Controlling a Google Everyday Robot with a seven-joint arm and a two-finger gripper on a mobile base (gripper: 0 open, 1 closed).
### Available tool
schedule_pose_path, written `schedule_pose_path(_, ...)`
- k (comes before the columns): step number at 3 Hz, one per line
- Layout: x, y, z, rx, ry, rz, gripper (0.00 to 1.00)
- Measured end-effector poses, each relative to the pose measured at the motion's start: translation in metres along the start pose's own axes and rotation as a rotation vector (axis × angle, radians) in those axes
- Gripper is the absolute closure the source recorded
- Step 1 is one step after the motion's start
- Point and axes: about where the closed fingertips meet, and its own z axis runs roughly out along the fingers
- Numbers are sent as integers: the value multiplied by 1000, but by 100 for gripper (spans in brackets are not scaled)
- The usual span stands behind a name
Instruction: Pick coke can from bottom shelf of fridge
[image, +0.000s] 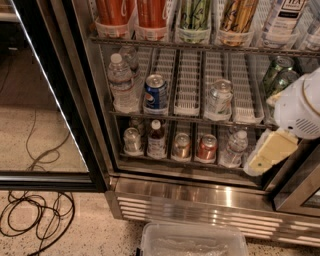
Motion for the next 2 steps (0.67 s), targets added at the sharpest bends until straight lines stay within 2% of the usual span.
schedule_pose_path(1, -2, 1, 4, -2, -2, 8, 0)
schedule_pose_path(2, -6, 27, 35, -37, -57, 121, 0)
